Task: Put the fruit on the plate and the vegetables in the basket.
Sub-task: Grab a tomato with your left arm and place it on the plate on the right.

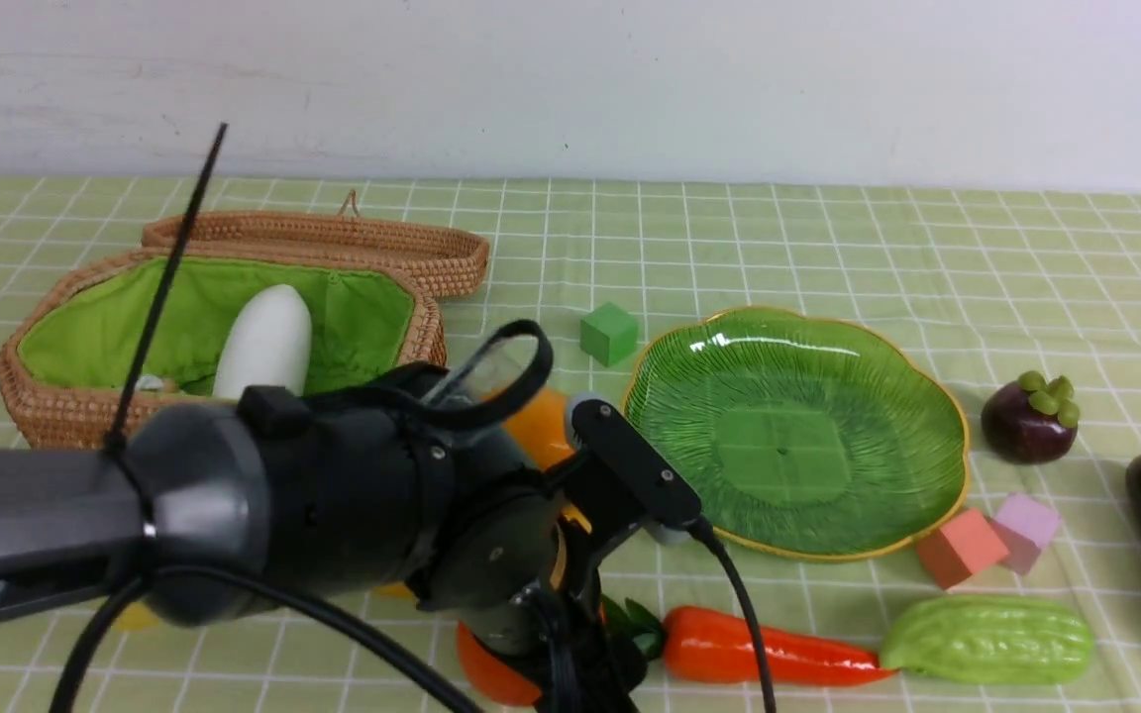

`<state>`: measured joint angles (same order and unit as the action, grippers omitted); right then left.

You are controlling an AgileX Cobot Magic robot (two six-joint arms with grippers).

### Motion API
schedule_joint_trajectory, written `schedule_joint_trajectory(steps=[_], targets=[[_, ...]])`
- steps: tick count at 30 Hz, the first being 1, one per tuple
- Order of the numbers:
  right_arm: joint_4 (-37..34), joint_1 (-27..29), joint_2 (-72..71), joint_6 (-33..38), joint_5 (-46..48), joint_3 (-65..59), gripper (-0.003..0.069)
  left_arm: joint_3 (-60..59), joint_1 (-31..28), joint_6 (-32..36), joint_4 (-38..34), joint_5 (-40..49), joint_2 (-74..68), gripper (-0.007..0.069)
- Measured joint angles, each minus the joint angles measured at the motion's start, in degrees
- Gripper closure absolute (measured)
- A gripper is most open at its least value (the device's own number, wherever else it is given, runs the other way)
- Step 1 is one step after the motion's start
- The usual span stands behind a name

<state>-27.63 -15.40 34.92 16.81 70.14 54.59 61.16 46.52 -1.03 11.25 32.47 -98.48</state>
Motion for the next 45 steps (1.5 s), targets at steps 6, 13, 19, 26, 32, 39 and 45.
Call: schedule_joint_trajectory(steps=[6, 13, 19, 26, 32, 39, 45], targets=[[3.0, 0.0, 0.0, -1.5, 2.0, 0.0, 0.0559, 0.7, 0.0, 0.5, 3.4, -1.4, -2.3, 0.0025], [2.9, 0.0, 0.0, -1.5, 2.2, 0.0, 0.0553, 1.2, -0.1, 0.6, 5.0, -1.1, -3.6, 0.0079], [2.6, 0.0, 0.0, -1.5, 2.4, 0.0, 0.0553, 1.2, -0.1, 0.5, 3.1, 1.0, -2.3, 0.0123], [2.5, 0.0, 0.0, -1.5, 2.4, 0.0, 0.0549, 0.4, 0.0, 0.3, 0.7, 4.3, 1.0, 0.0123], [2.5, 0.0, 0.0, -1.4, 2.4, 0.0, 0.0546, 0.4, 0.0, 0.3, 1.0, 4.0, 4.3, 0.0123], [1.4, 0.0, 0.0, -1.0, 2.4, 0.0, 0.0543, 0.3, 0.0, 0.3, 1.3, 1.9, 3.2, 0.0123], [1.4, 0.0, 0.0, -0.9, 2.4, 0.0, 0.0536, 0.2, 0.0, 0.3, 1.3, 4.5, 1.5, 0.0123]])
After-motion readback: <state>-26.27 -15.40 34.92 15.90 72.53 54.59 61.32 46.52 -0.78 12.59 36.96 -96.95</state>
